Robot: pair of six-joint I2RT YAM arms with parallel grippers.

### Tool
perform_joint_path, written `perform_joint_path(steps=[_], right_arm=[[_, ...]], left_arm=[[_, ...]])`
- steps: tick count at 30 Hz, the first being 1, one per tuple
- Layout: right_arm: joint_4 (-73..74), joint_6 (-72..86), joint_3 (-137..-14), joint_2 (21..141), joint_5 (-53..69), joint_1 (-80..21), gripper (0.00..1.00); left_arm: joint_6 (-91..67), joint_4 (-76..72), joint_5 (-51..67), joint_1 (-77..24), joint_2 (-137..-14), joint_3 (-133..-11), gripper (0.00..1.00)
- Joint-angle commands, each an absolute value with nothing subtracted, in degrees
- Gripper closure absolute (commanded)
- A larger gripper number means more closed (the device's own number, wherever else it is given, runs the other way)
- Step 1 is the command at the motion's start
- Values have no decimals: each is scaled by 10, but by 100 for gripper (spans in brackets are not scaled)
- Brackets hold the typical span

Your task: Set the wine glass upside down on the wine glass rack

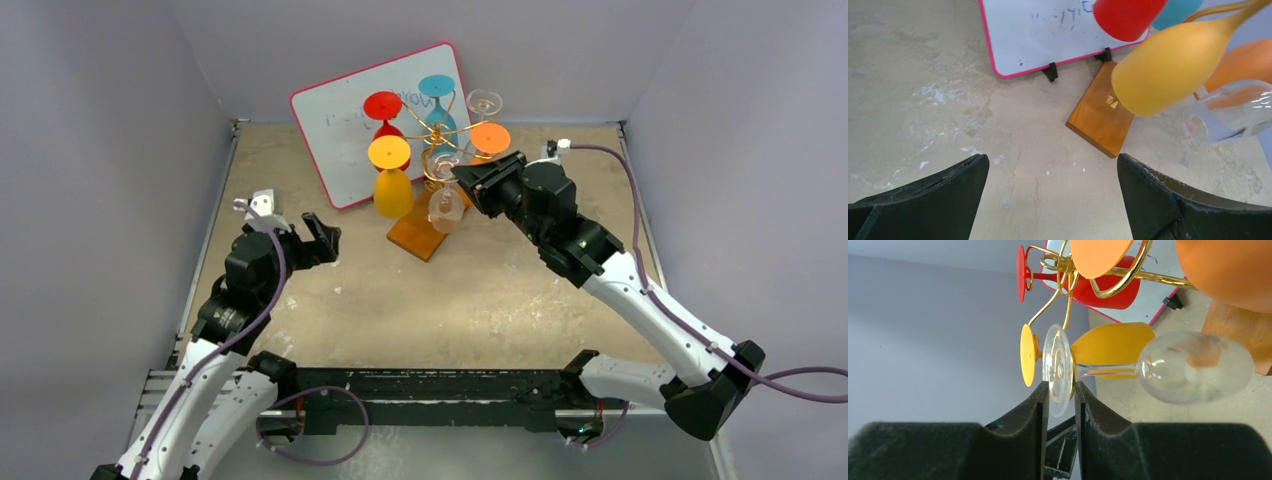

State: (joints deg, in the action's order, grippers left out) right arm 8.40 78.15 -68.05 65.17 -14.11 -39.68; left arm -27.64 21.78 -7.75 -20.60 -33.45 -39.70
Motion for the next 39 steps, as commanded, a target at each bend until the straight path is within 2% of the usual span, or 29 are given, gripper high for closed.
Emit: perform_joint_path(steps=[1, 10, 12, 16, 23, 27, 39], right_arm=[[78, 766, -675, 621, -167, -395, 69], [85, 691, -659, 568, -178, -395, 41], [88, 648, -655, 545, -189, -395, 30], [103, 533, -654, 491, -218, -395, 1], [142, 342, -675, 413, -236, -395, 0], [168, 301, -692, 388, -232, -395, 0], [197, 362, -641, 371, -206, -395, 0]], left_arm=[[-327, 257, -151, -204, -361, -468, 0], [-333, 333, -151, -204, -412, -589, 0], [-328, 344, -144, -204, -419, -617, 0], [-336, 359, -138, -204, -427, -671, 0], [-310, 375, -104, -204, -451, -765, 0], [-292, 398, -76, -204, -473, -795, 0], [-337, 315, -82, -204, -421, -657, 0]])
